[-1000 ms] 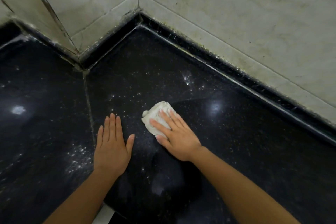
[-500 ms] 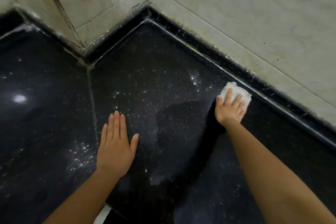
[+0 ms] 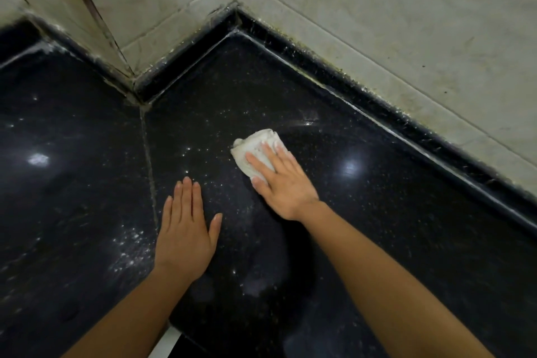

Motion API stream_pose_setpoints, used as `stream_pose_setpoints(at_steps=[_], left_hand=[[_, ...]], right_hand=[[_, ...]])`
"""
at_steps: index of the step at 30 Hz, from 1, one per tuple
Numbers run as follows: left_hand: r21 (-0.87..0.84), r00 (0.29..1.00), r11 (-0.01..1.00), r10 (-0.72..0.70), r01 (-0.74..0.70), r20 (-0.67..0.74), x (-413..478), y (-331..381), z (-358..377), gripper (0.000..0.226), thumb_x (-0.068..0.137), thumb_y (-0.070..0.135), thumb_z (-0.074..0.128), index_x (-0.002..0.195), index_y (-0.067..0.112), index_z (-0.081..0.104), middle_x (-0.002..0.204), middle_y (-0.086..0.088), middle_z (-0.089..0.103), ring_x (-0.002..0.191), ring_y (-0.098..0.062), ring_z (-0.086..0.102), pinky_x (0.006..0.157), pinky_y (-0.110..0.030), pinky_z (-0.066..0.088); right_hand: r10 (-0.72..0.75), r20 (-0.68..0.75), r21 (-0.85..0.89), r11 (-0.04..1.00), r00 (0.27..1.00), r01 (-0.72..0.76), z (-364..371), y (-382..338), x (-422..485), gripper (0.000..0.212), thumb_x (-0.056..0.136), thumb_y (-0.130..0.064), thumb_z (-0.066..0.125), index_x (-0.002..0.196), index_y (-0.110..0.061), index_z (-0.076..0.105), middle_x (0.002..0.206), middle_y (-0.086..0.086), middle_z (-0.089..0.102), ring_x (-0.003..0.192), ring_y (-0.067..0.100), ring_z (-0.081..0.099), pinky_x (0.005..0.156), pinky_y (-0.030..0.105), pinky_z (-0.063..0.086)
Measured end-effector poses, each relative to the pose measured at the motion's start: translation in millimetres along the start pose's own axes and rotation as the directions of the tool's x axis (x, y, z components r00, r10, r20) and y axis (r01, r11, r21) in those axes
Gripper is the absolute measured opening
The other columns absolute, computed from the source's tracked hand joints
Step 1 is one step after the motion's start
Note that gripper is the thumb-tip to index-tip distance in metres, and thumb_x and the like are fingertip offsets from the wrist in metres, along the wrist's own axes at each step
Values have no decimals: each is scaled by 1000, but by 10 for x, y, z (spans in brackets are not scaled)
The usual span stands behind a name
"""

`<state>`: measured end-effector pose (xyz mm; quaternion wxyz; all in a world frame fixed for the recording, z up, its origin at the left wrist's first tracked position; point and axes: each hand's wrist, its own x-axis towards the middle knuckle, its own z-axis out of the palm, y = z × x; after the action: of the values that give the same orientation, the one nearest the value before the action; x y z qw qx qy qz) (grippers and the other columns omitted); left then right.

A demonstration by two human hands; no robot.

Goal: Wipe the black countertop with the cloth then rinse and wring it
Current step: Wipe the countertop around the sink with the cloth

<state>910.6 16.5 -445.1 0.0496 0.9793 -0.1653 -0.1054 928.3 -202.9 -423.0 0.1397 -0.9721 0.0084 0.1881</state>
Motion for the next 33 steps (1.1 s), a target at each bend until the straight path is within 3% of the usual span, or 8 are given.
stream_pose_setpoints(at_steps=[3, 6, 10, 14, 21, 25, 29, 33], left_hand=[[45, 1000, 999, 19, -20, 16, 8, -38, -13, 76, 96, 53, 12, 143, -4, 28, 150, -20, 30, 139, -31, 28, 114, -40, -3], [62, 997, 995, 82, -82, 6, 134, -132, -89, 72, 94, 54, 16, 144, 4, 33, 148, -18, 36, 139, -31, 29, 113, -47, 2], [40, 1000, 999, 15, -14, -17, 546, -196, -313, 72, 95, 57, 8, 151, 11, 9, 158, -14, 8, 146, -26, 0, 114, -45, -7], [12, 994, 995, -102, 102, 41, 1000, -229, -431, 79, 89, 59, 6, 150, 11, -11, 158, -13, -14, 144, -26, -16, 116, -44, -11], [20, 979, 999, -53, 50, 198, 1216, -285, -394, 78, 86, 61, -3, 147, 16, -20, 155, -11, -26, 143, -24, -23, 114, -44, -14], [20, 973, 999, -46, 43, 227, 1226, -272, -440, 75, 88, 60, -2, 145, 16, -23, 154, -12, -28, 142, -24, -24, 115, -44, -13], [5, 961, 999, -45, 46, 274, 1223, -260, -495, 74, 89, 60, 0, 144, 17, -25, 153, -13, -29, 142, -24, -25, 115, -44, -13], [6, 942, 999, -52, 53, 331, 1233, -255, -544, 73, 90, 60, 0, 143, 18, -28, 151, -11, -34, 140, -24, -29, 115, -44, -14]], right_hand=[[172, -41, -1, 985, 984, -172, -71, 461, -144, 55, 100, -52, 17, 150, -41, -2, 161, 1, -13, 147, 18, -17, 118, 34, -12], [427, -95, 72, 904, 899, -422, -120, 942, -352, 56, 99, -53, 17, 151, -41, -2, 161, 2, -12, 147, 20, -16, 118, 37, -9], [671, -87, 193, 736, 736, -648, -200, 1382, -575, 57, 100, -52, 18, 152, -38, -2, 161, 2, -14, 147, 21, -15, 118, 36, -7], [800, -81, 292, 589, 594, -754, -260, 1615, -586, 58, 100, -52, 18, 152, -36, -2, 161, 3, -13, 147, 23, -13, 118, 38, -7], [899, -28, 371, 415, 436, -831, -336, 1583, -198, 58, 101, -49, 16, 152, -34, -5, 160, 8, -16, 146, 29, -16, 117, 43, -11], [861, -22, 343, 484, 508, -805, -388, 1379, -13, 59, 101, -50, 15, 152, -32, -8, 160, 8, -18, 146, 31, -17, 117, 44, -10], [721, -49, 245, 680, 691, -691, -345, 849, 319, 60, 100, -52, 12, 151, -32, -13, 158, 9, -21, 145, 32, -19, 116, 44, -12], [443, -73, 159, 889, 893, -428, -199, 331, 427, 58, 100, -53, 15, 150, -38, -11, 158, 5, -23, 144, 26, -24, 114, 39, -17]])
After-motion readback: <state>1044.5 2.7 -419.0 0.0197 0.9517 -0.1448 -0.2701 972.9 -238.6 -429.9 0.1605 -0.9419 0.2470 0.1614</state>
